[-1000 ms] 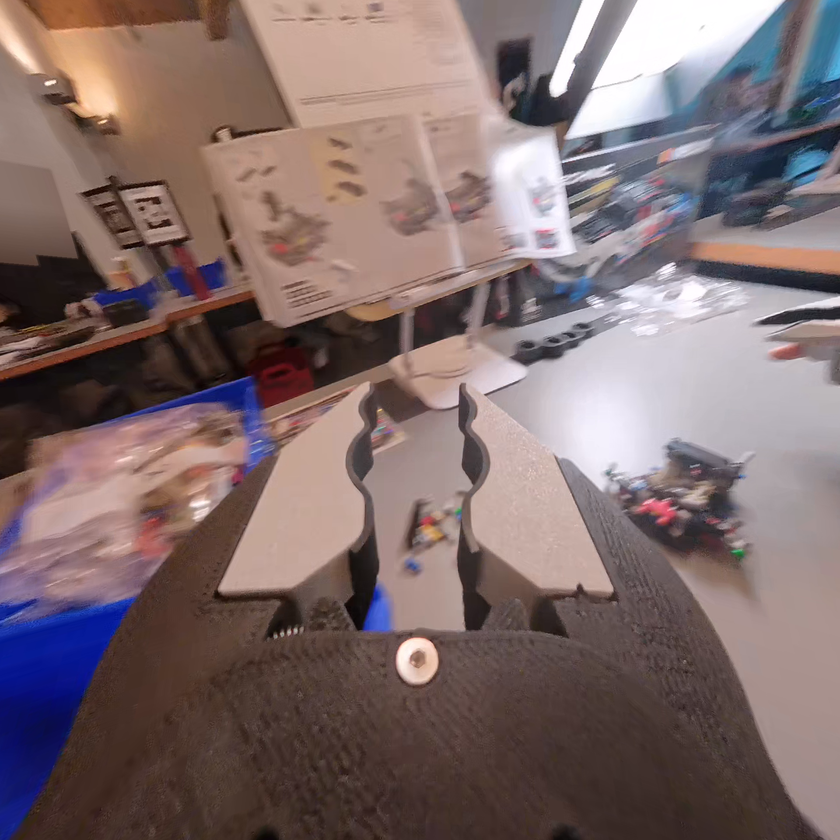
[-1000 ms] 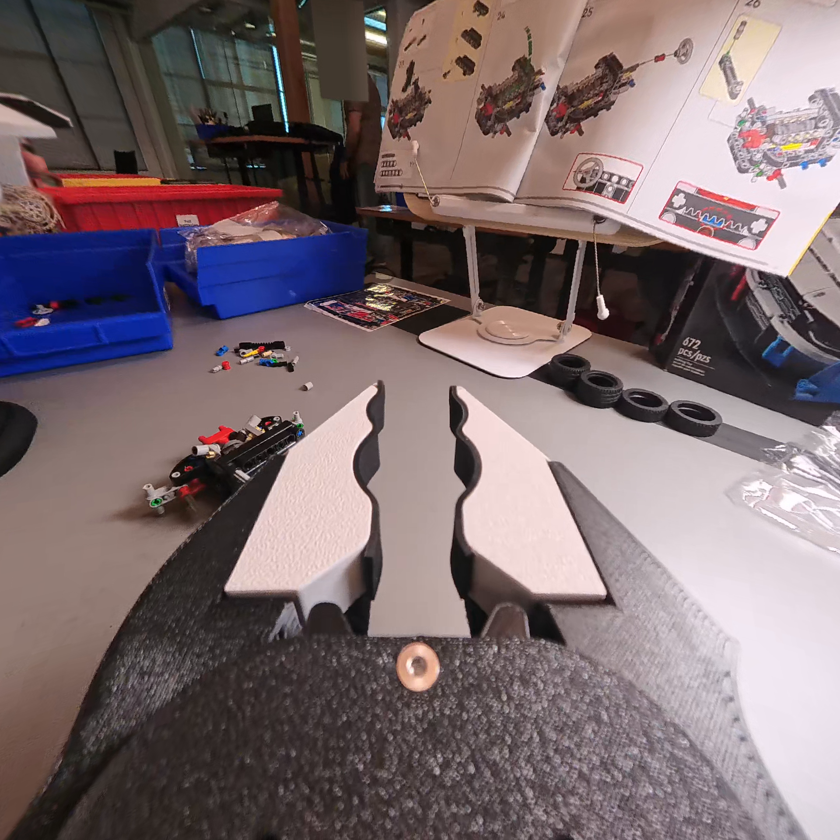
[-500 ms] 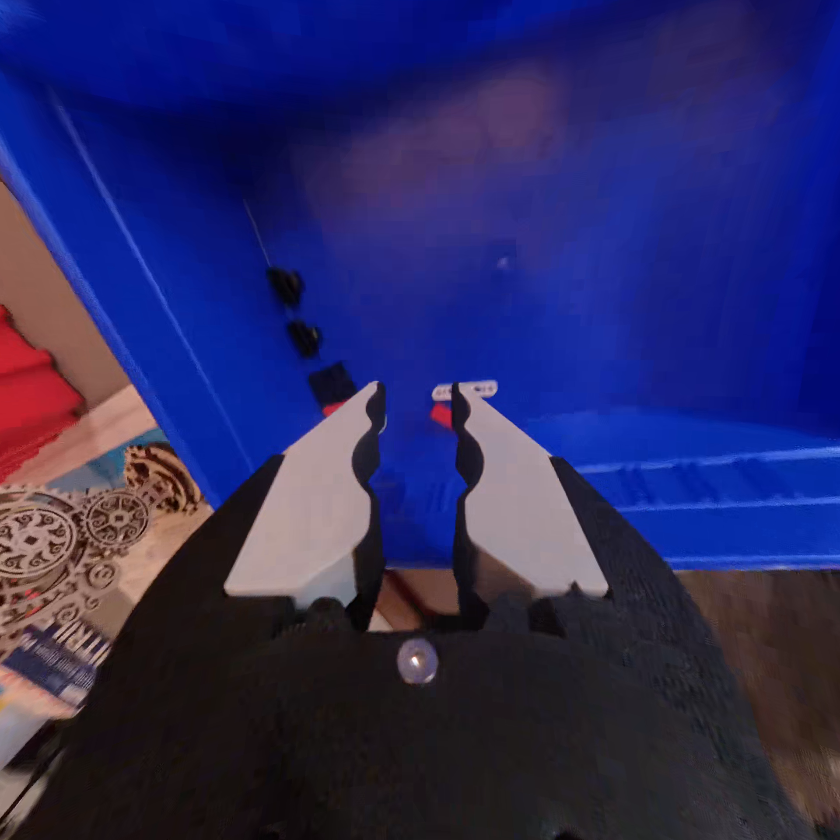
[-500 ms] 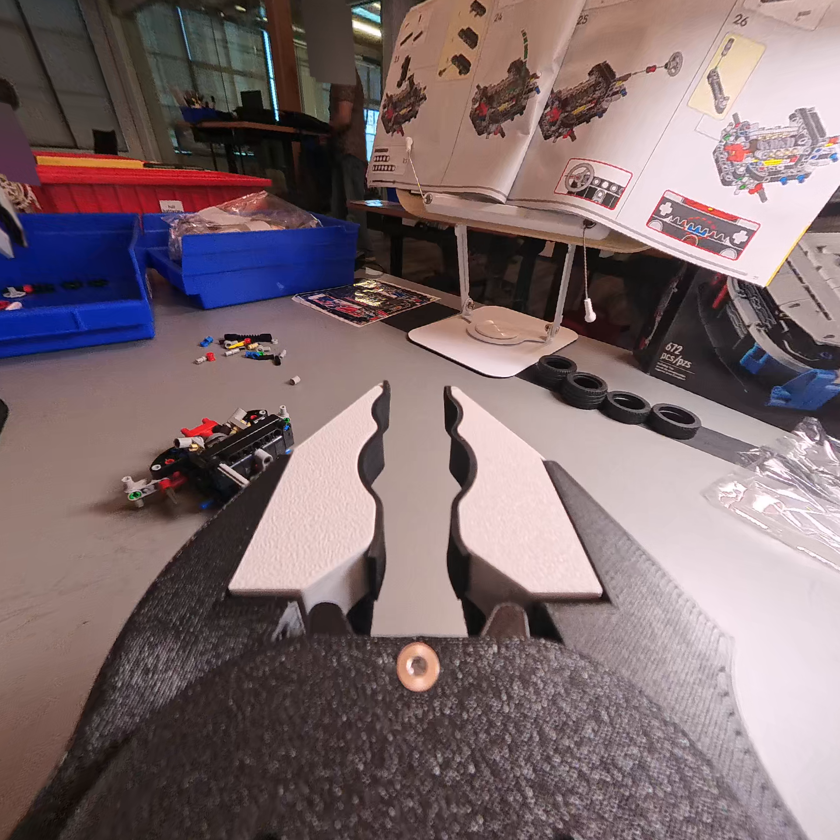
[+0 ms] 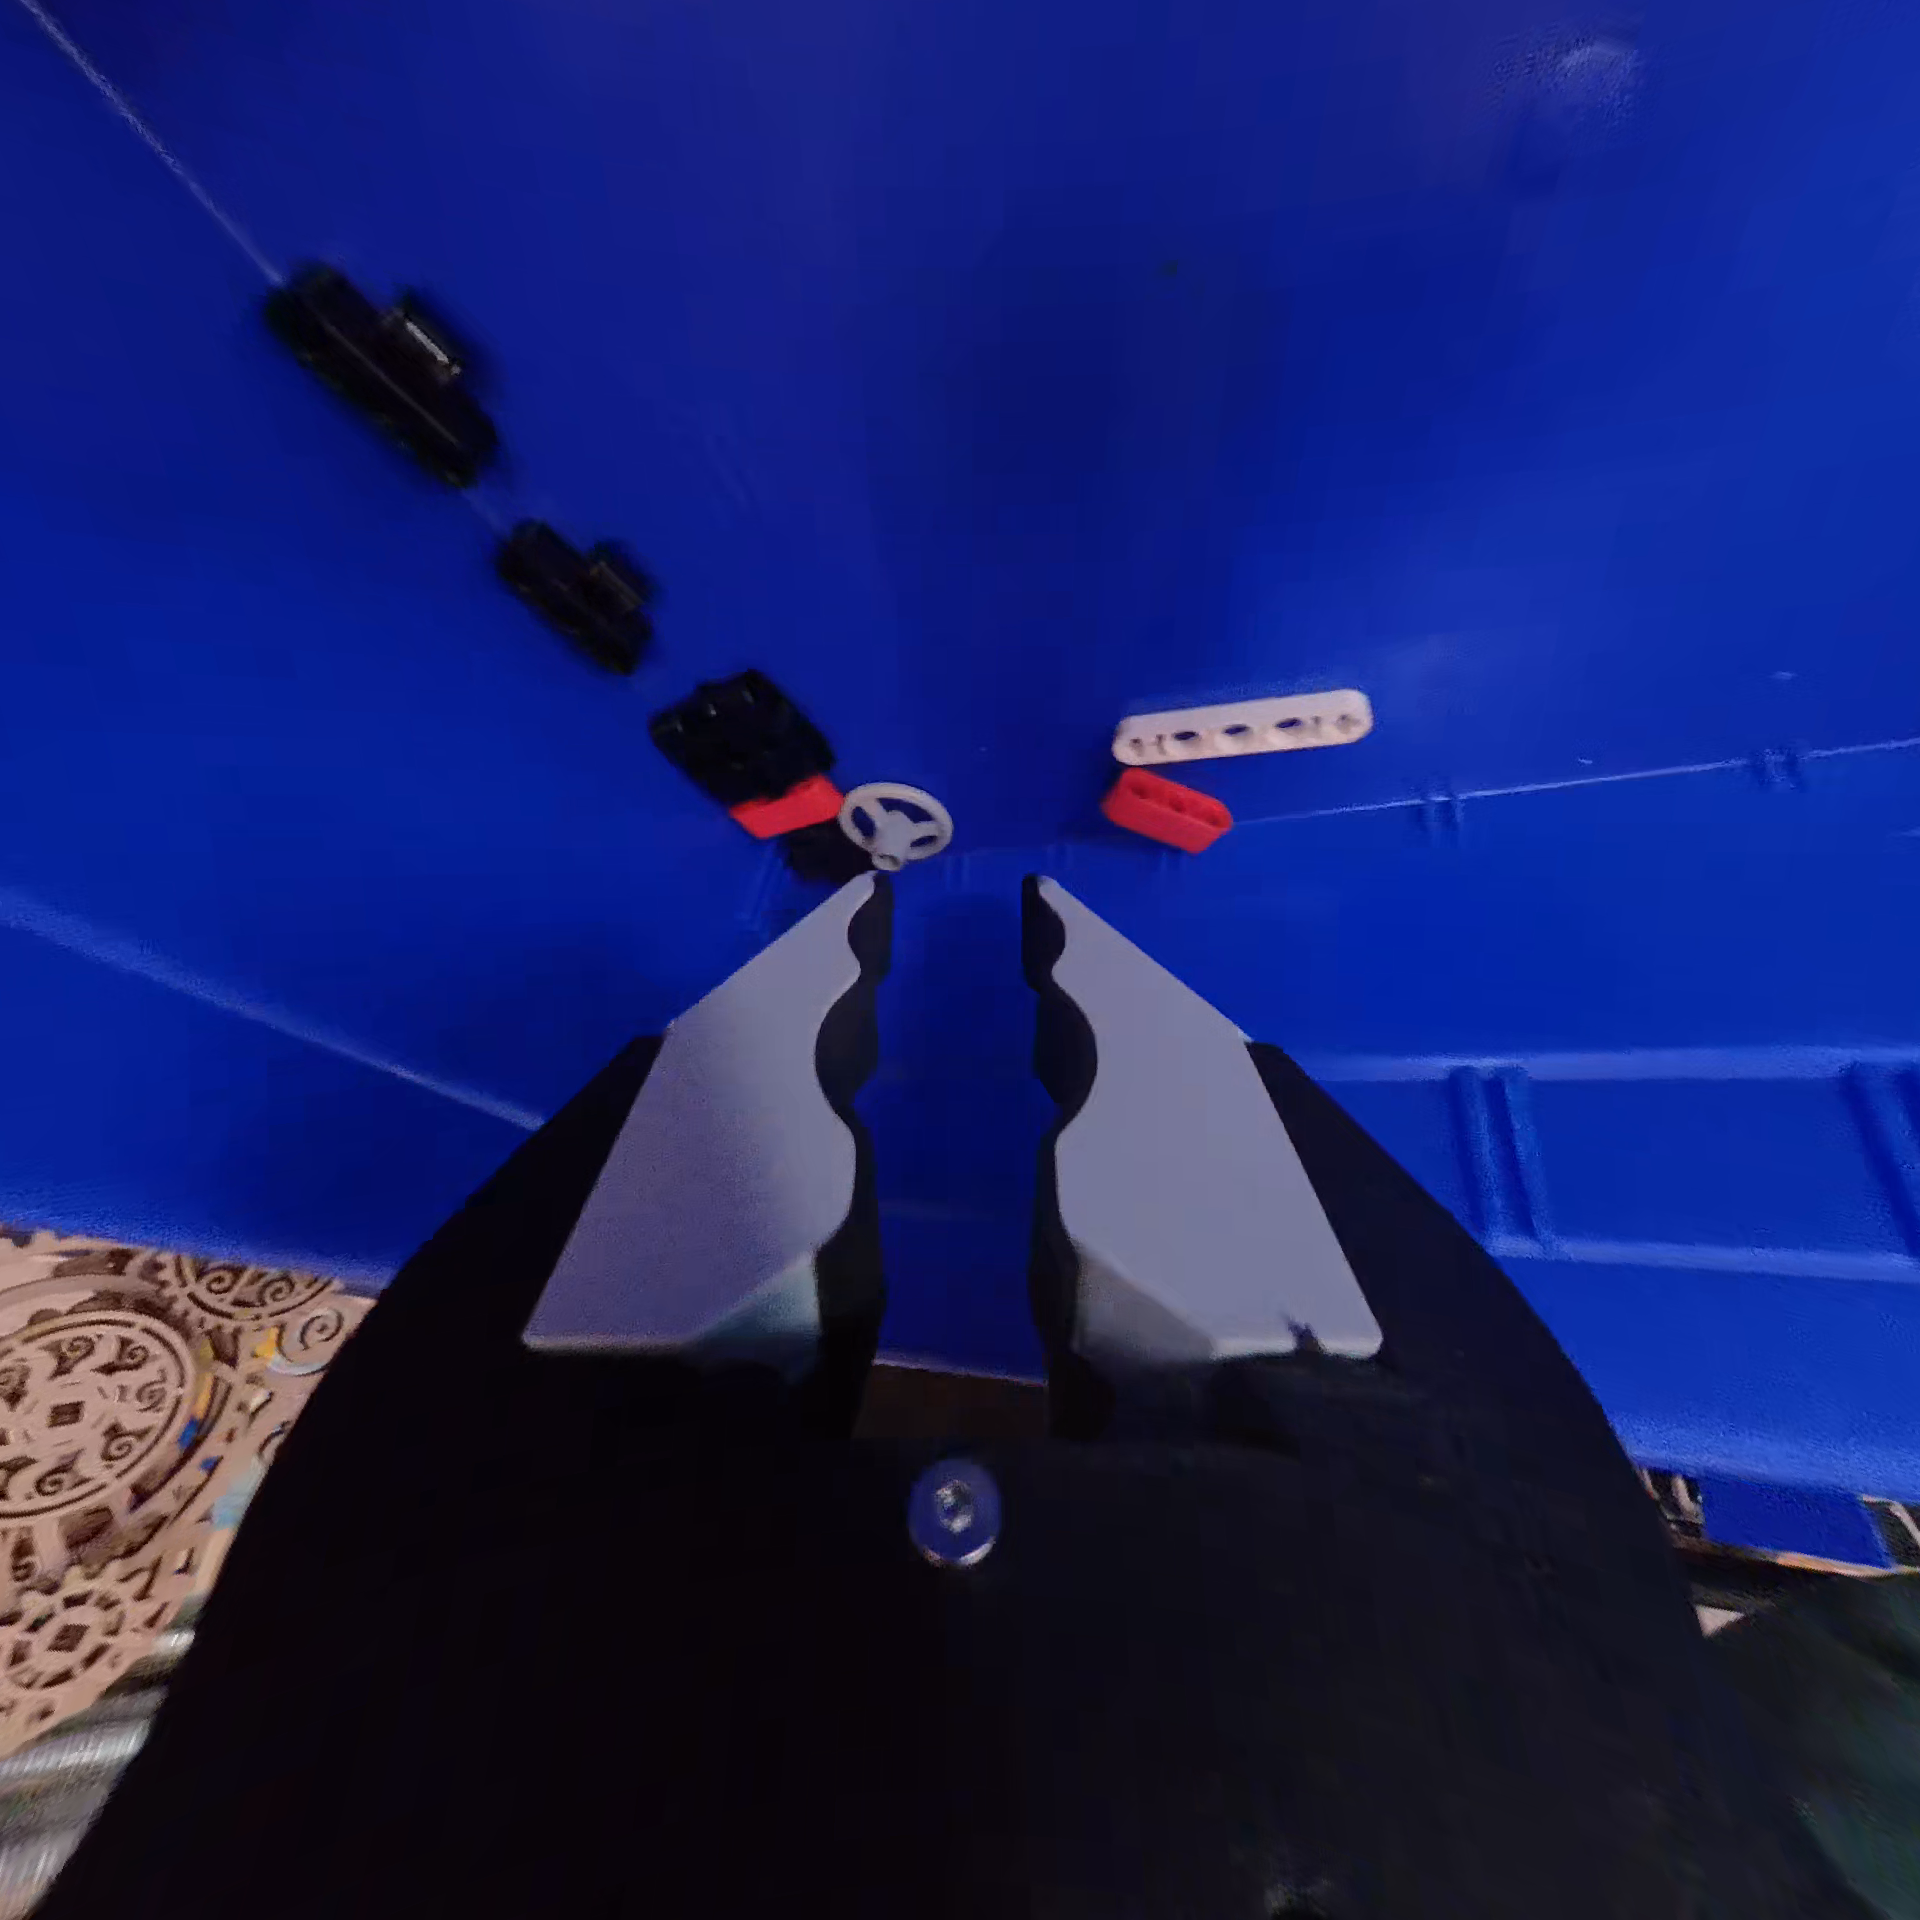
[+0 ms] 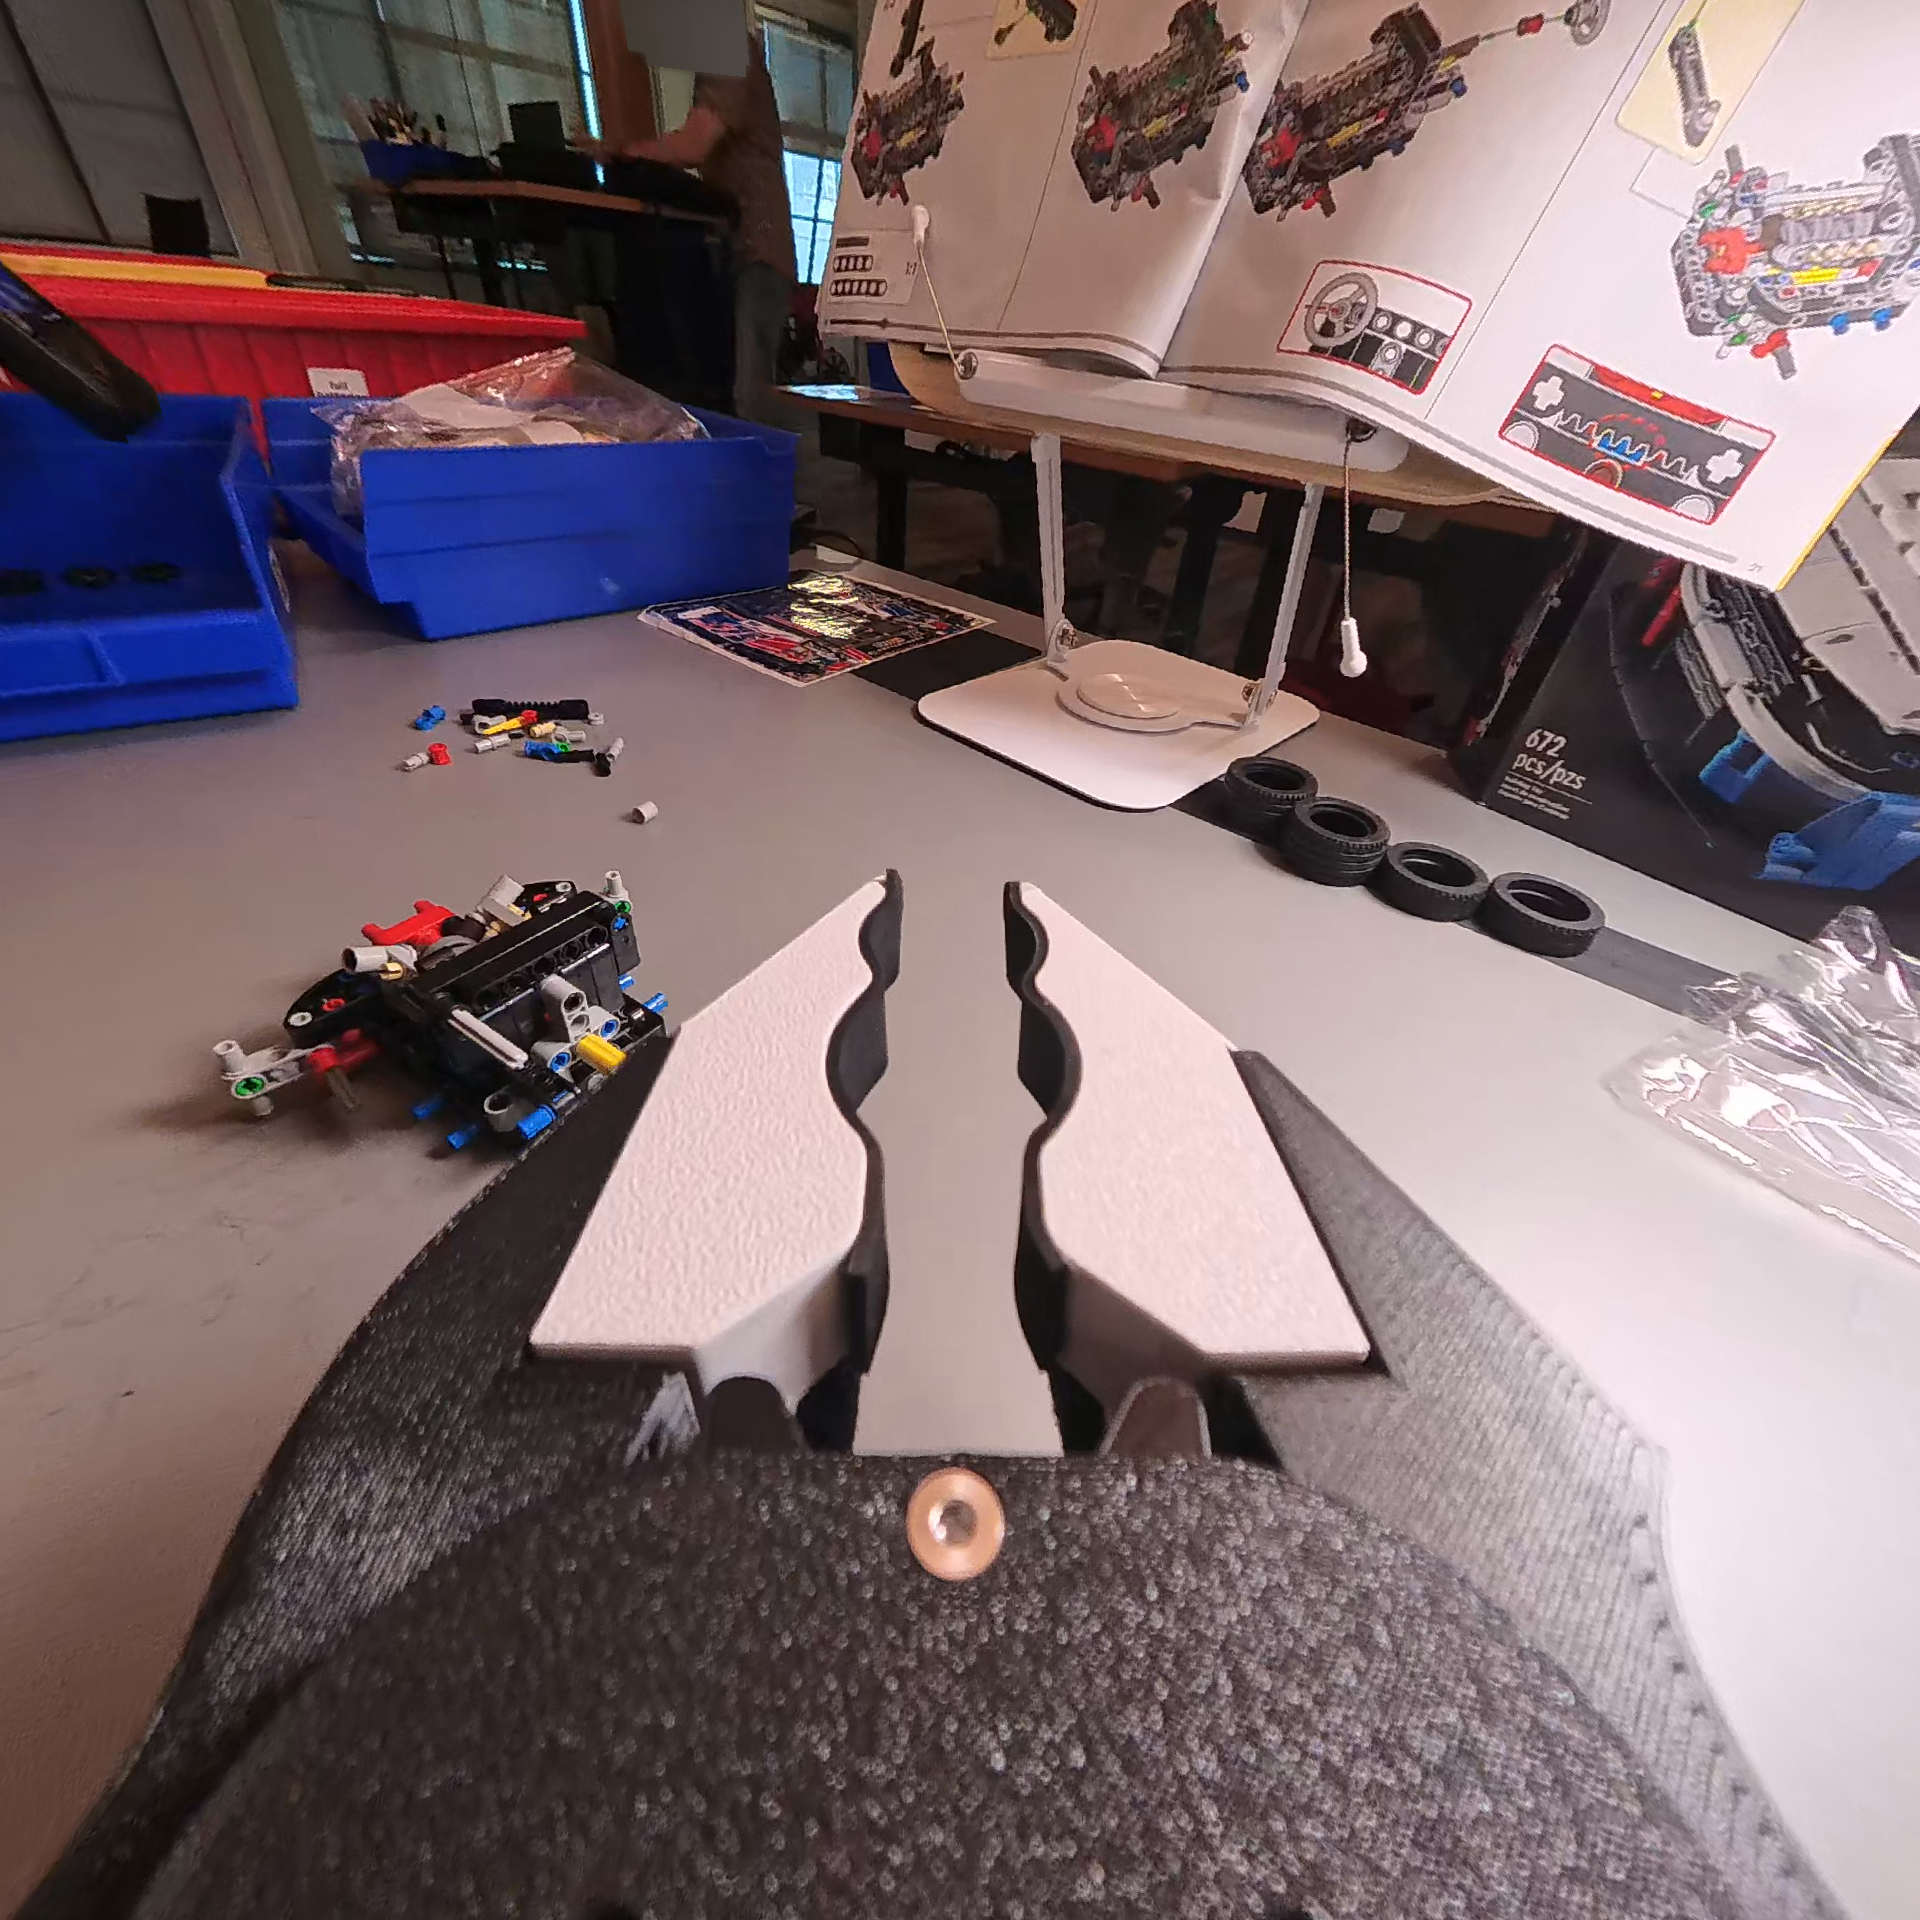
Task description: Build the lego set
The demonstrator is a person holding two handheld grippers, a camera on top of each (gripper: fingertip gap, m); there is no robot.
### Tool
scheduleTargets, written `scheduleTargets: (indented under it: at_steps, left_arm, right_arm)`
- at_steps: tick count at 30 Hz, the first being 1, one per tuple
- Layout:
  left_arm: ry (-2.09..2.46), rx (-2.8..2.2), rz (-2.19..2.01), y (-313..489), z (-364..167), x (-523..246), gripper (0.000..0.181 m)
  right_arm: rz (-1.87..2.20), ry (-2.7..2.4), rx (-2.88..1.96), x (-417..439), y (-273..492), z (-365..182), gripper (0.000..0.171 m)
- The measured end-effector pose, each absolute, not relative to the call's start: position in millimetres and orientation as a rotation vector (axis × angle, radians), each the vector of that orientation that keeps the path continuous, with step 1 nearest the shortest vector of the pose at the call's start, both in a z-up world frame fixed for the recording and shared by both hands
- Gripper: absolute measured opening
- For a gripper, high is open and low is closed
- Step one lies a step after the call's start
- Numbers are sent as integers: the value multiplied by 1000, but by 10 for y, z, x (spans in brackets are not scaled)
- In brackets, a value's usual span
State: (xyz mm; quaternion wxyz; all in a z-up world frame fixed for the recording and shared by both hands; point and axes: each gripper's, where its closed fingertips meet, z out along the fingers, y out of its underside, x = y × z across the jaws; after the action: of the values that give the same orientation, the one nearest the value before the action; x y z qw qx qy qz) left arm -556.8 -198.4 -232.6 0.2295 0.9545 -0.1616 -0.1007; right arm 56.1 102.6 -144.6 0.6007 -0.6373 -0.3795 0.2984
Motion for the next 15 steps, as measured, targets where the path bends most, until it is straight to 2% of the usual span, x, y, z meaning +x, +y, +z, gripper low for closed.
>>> scheduleTargets:
  at_steps: [6,10,15]
  left_arm:
    - [-440,2541,-311,-2010,-2440,-5664,20]
    - [-449,2544,-329,-1990,-2439,-5707,4]
    - [-479,2583,-320,-1984,-2429,-5696,3]
  right_arm:
    - [681,-884,-1485,571,1035,-1465,17]
    - [677,-887,-1485,573,1037,-1466,17]
    - [672,-888,-1479,578,1034,-1451,16]
